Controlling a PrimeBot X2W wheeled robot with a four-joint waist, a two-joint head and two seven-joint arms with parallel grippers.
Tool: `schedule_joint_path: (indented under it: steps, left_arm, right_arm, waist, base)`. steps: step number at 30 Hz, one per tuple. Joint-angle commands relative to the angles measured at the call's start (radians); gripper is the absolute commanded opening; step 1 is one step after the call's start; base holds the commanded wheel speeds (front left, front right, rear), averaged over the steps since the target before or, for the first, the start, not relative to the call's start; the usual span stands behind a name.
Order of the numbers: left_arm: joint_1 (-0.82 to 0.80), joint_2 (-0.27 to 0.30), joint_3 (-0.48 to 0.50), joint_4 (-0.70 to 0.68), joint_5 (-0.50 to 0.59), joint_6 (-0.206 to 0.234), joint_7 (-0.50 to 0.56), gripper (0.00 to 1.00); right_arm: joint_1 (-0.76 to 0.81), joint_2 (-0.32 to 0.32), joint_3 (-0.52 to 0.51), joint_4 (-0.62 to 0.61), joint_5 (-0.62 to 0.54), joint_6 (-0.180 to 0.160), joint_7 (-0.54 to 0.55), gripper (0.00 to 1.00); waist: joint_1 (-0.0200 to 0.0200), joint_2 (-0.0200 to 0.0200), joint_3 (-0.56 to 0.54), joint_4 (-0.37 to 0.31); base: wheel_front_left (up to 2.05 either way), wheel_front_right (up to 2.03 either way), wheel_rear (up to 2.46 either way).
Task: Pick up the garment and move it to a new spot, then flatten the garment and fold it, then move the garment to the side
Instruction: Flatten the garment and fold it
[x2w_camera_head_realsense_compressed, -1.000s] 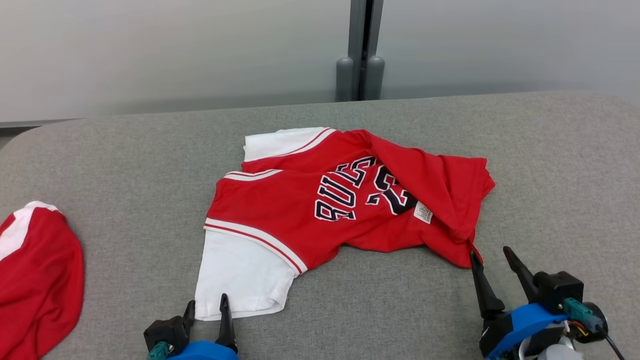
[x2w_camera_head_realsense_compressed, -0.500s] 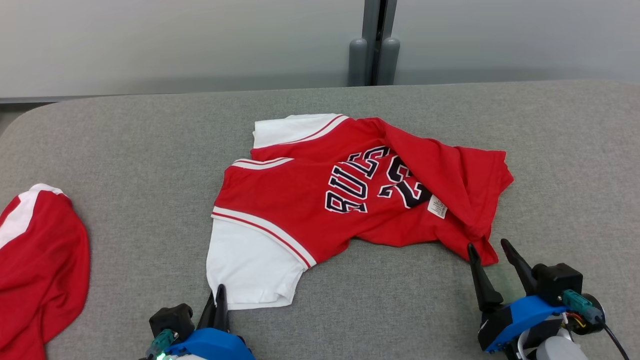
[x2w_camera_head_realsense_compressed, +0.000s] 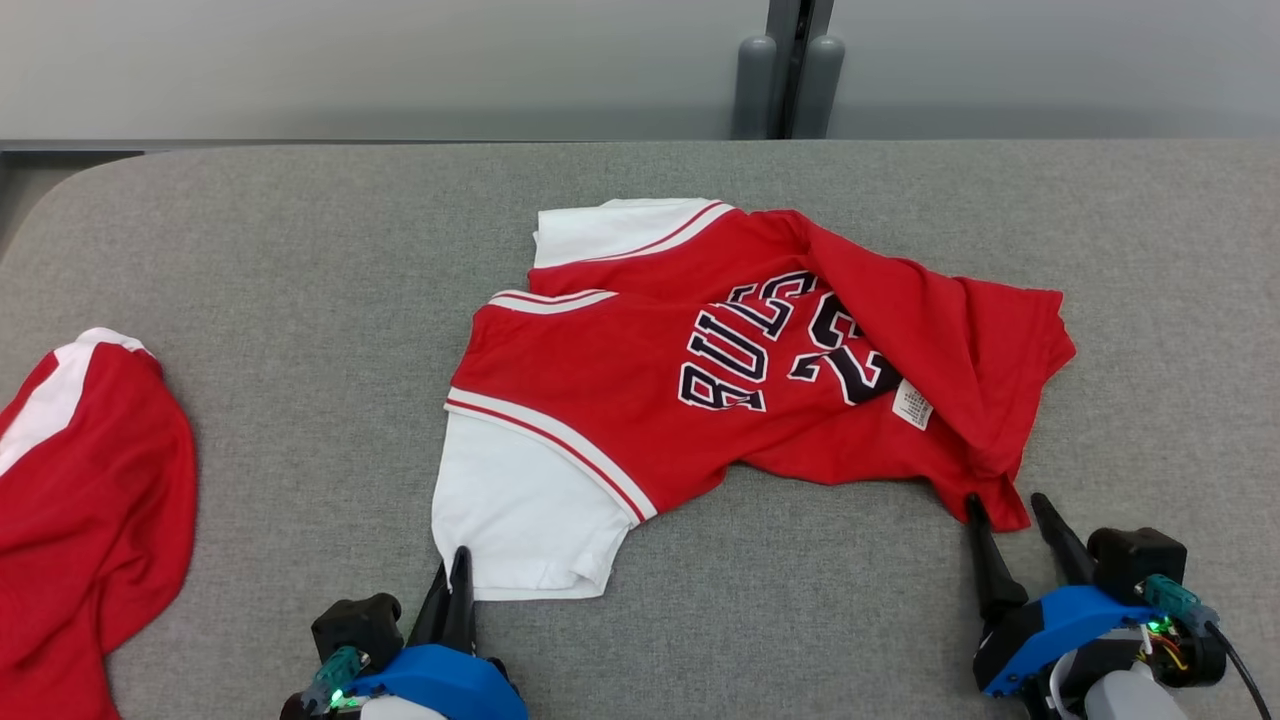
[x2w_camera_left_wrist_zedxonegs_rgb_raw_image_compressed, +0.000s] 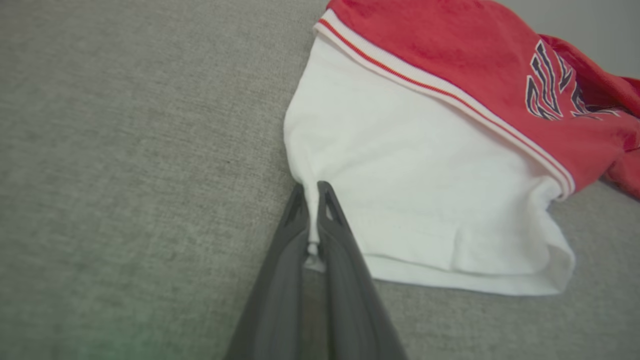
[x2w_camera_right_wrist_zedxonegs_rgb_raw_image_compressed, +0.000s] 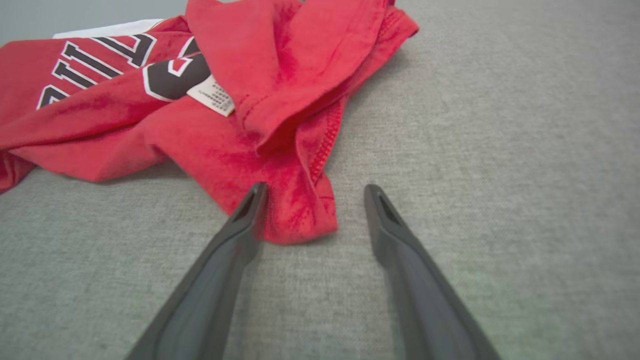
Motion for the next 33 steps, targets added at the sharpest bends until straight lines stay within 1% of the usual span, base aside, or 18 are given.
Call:
schedule_joint_path:
  steps: [1, 2, 3, 4, 5, 9, 13, 16, 20, 25, 28, 30, 33]
  left_arm:
    - [0.003, -0.001, -0.008, 0.017, 0.003, 0.005, 0.017, 0.00]
    - [0.001, -0.001, -0.007, 0.015, 0.004, 0.007, 0.017, 0.00]
    - [-0.003, -0.001, -0.007, 0.014, 0.008, 0.009, 0.017, 0.00]
    - [-0.004, -0.001, -0.007, 0.013, 0.011, 0.009, 0.017, 0.00]
    - [-0.005, -0.001, -0.008, 0.011, 0.013, 0.009, 0.017, 0.00]
    - [-0.011, -0.001, -0.005, -0.004, 0.026, 0.008, 0.016, 0.00]
    - [-0.007, 0.001, 0.037, -0.058, 0.055, 0.006, 0.010, 0.00]
    - [0.000, 0.000, 0.084, -0.132, 0.081, -0.003, 0.009, 0.00]
    - [-0.002, 0.000, 0.150, -0.252, 0.111, -0.042, 0.009, 0.00]
    - [-0.046, 0.000, 0.206, -0.380, 0.164, -0.083, 0.009, 0.00]
    - [-0.098, 0.002, 0.240, -0.434, 0.218, -0.111, 0.009, 0.00]
    - [-0.147, 0.015, 0.260, -0.464, 0.244, -0.129, 0.009, 0.00]
    - [-0.231, 0.055, 0.270, -0.508, 0.275, -0.149, 0.009, 0.00]
  right_arm:
    - [-0.012, 0.005, 0.010, 0.016, 0.004, 0.000, 0.002, 1.00]
    - [-0.013, 0.009, 0.020, 0.035, 0.011, 0.000, 0.002, 1.00]
    - [-0.017, 0.010, 0.022, 0.051, 0.019, 0.000, 0.004, 0.76]
    - [-0.021, 0.011, 0.030, 0.068, 0.024, 0.000, 0.006, 0.34]
    - [-0.021, 0.012, 0.038, 0.089, 0.033, 0.000, 0.008, 0.00]
    - [-0.022, 0.004, 0.052, 0.125, 0.076, 0.000, 0.010, 0.00]
    - [-0.005, -0.008, 0.046, 0.083, 0.120, 0.000, 0.005, 0.00]
    - [-0.004, -0.011, 0.053, 0.007, 0.155, 0.000, 0.001, 0.00]
    - [-0.006, -0.034, 0.107, -0.100, 0.201, 0.000, 0.000, 0.00]
    - [-0.052, -0.088, 0.161, -0.255, 0.295, 0.000, 0.000, 0.00]
    - [-0.095, -0.125, 0.171, -0.333, 0.359, 0.000, 0.000, 0.00]
    - [-0.132, -0.153, 0.170, -0.377, 0.402, 0.000, 0.000, 0.00]
    - [-0.190, -0.196, 0.168, -0.438, 0.464, 0.000, 0.000, 0.00]
  waist:
    - [-0.0001, 0.0000, 0.005, 0.001]
    - [-0.0001, 0.0000, 0.009, 0.000]
    - [-0.0001, 0.0000, 0.011, -0.001]
    - [-0.0001, 0.0000, 0.014, 0.000]
    - [-0.0001, 0.0000, 0.015, 0.000]
    - [-0.0001, 0.0000, 0.014, 0.001]
    - [-0.0001, 0.0000, -0.007, -0.001]
    - [-0.0001, 0.0000, -0.032, -0.006]
    - [-0.0001, 0.0000, -0.072, -0.017]
    - [-0.0001, 0.0000, -0.129, -0.029]
    - [-0.0001, 0.0000, -0.158, -0.034]
    - [-0.0001, 0.0000, -0.177, -0.036]
    - [-0.0001, 0.0000, -0.195, -0.037]
  base:
    - [0.00, 0.00, 0.00]
    - [0.00, 0.00, 0.00]
    - [0.00, 0.00, 0.00]
    - [0.00, 0.00, 0.00]
    - [0.00, 0.00, 0.00]
    - [0.00, 0.00, 0.00]
    - [0.00, 0.00, 0.00]
    - [0.00, 0.00, 0.00]
    - [0.00, 0.00, 0.00]
    - [0.00, 0.00, 0.00]
    - [0.00, 0.00, 0.00]
    - [0.00, 0.00, 0.00]
    - [0.00, 0.00, 0.00]
